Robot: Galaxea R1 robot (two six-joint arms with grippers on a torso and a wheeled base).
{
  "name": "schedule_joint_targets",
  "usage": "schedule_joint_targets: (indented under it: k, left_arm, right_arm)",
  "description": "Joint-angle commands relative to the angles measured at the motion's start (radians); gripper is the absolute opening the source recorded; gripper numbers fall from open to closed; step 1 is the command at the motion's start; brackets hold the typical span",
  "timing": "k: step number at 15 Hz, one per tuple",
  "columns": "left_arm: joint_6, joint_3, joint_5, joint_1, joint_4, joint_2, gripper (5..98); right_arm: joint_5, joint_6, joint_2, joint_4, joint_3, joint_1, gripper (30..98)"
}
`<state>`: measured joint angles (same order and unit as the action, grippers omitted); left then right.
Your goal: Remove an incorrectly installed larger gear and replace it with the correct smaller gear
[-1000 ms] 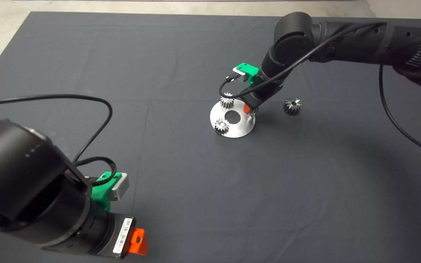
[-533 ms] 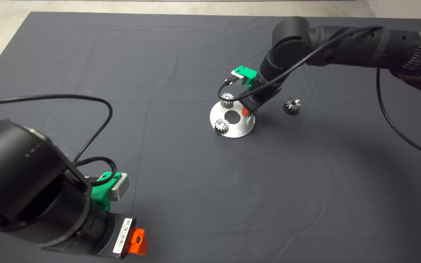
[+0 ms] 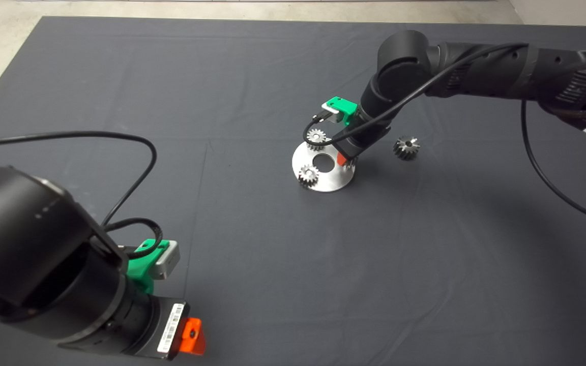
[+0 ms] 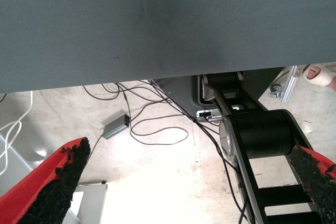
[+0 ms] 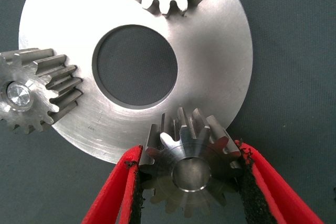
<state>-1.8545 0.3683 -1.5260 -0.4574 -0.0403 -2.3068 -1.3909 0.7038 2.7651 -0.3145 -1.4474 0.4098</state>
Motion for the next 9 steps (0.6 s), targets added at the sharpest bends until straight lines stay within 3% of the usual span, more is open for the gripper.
schedule_joint_targets:
  k: [1, 9]
  left_arm:
    - [-0.006, -0.017, -0.014, -0.006, 0.022, 0.005, 98.2]
    - [-0.006, -0.017, -0.014, -0.006, 0.022, 0.005, 98.2]
  right_arm:
    - [0.0, -0.001, -0.005, -0.044, 0.009, 0.032, 40.4]
    - [0.0, -0.001, -0.003, -0.046, 0.009, 0.031, 40.3]
